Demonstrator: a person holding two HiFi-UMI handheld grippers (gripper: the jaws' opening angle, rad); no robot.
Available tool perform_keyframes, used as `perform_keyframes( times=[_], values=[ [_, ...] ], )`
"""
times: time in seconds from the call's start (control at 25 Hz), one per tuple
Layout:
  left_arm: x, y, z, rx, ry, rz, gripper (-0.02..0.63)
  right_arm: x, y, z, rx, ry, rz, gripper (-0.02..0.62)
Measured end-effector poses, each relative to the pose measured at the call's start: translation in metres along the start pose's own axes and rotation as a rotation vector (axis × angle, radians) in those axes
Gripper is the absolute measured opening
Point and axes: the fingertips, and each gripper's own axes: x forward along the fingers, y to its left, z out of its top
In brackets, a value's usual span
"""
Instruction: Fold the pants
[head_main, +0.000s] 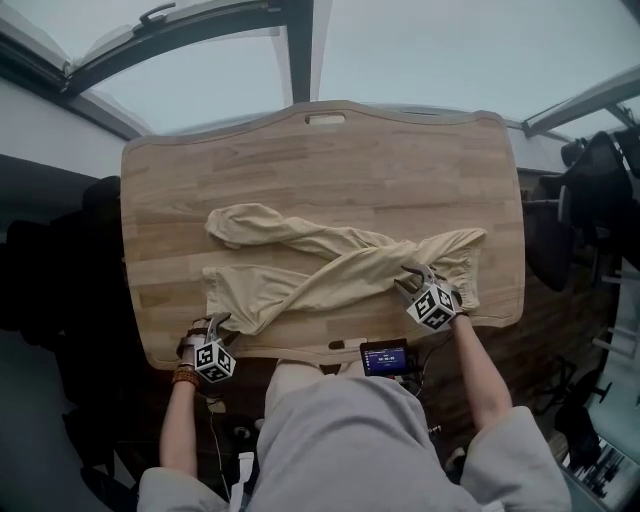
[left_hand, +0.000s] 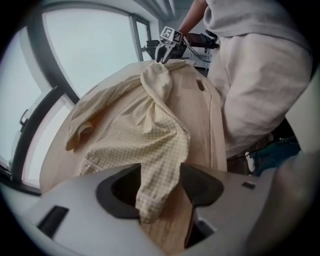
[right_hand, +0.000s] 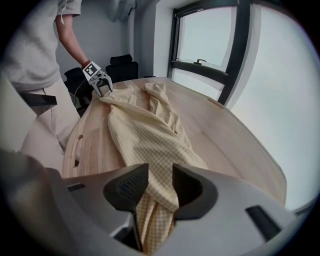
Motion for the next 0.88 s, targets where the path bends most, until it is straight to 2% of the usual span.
perform_keyframes(
  times=[0.04, 0.08, 0.12, 0.16, 0.24, 0.32, 0.44, 0.52, 0.64, 0.68, 0.72, 0.76, 0.84, 0.88],
  values=[
    [0.002, 0.003, 0.000, 0.002, 0.010, 0.023, 0.246, 0.001, 0.000, 0.002, -0.005, 0.000, 0.001, 0.150],
    [0.003, 0.006, 0.000, 0.001, 0.017, 0.048, 0.177, 0.003, -0.001, 0.003, -0.007, 0.000, 0.003, 0.150],
    [0.002, 0.009, 0.000, -0.006, 0.018, 0.065, 0.057, 0.005, -0.002, 0.004, -0.008, 0.002, 0.005, 0.150],
    [-0.001, 0.012, 0.002, -0.024, 0.009, 0.072, 0.009, 0.006, -0.003, 0.006, -0.010, 0.003, 0.007, 0.150],
    [-0.018, 0.020, 0.012, -0.082, -0.039, 0.080, 0.008, 0.007, -0.005, 0.010, -0.032, -0.001, 0.006, 0.150],
    [-0.053, 0.038, 0.029, -0.108, -0.105, 0.124, 0.006, 0.002, -0.011, 0.018, -0.071, -0.017, 0.001, 0.150],
    [-0.126, 0.083, 0.063, -0.030, -0.177, 0.237, 0.006, -0.010, -0.030, 0.036, -0.109, -0.058, -0.016, 0.152],
    [-0.177, 0.128, 0.091, 0.003, -0.235, 0.308, 0.005, -0.016, -0.050, 0.045, -0.116, -0.086, -0.041, 0.152],
    [-0.240, 0.222, 0.134, -0.004, -0.356, 0.393, 0.005, -0.026, -0.082, 0.053, -0.089, -0.120, -0.091, 0.150],
    [-0.252, 0.251, 0.147, -0.001, -0.388, 0.393, 0.005, -0.028, -0.091, 0.053, -0.072, -0.128, -0.103, 0.150],
    [-0.255, 0.272, 0.157, 0.000, -0.388, 0.358, 0.005, -0.030, -0.098, 0.053, -0.057, -0.133, -0.109, 0.150],
    [-0.247, 0.283, 0.162, 0.009, -0.353, 0.293, 0.006, -0.031, -0.101, 0.052, -0.047, -0.135, -0.108, 0.150],
    [-0.210, 0.275, 0.159, 0.079, -0.253, 0.145, 0.009, -0.025, -0.095, 0.050, -0.059, -0.132, -0.069, 0.152],
    [-0.184, 0.258, 0.152, 0.116, -0.207, 0.080, 0.043, -0.019, -0.085, 0.051, -0.084, -0.128, -0.029, 0.154]
  ],
)
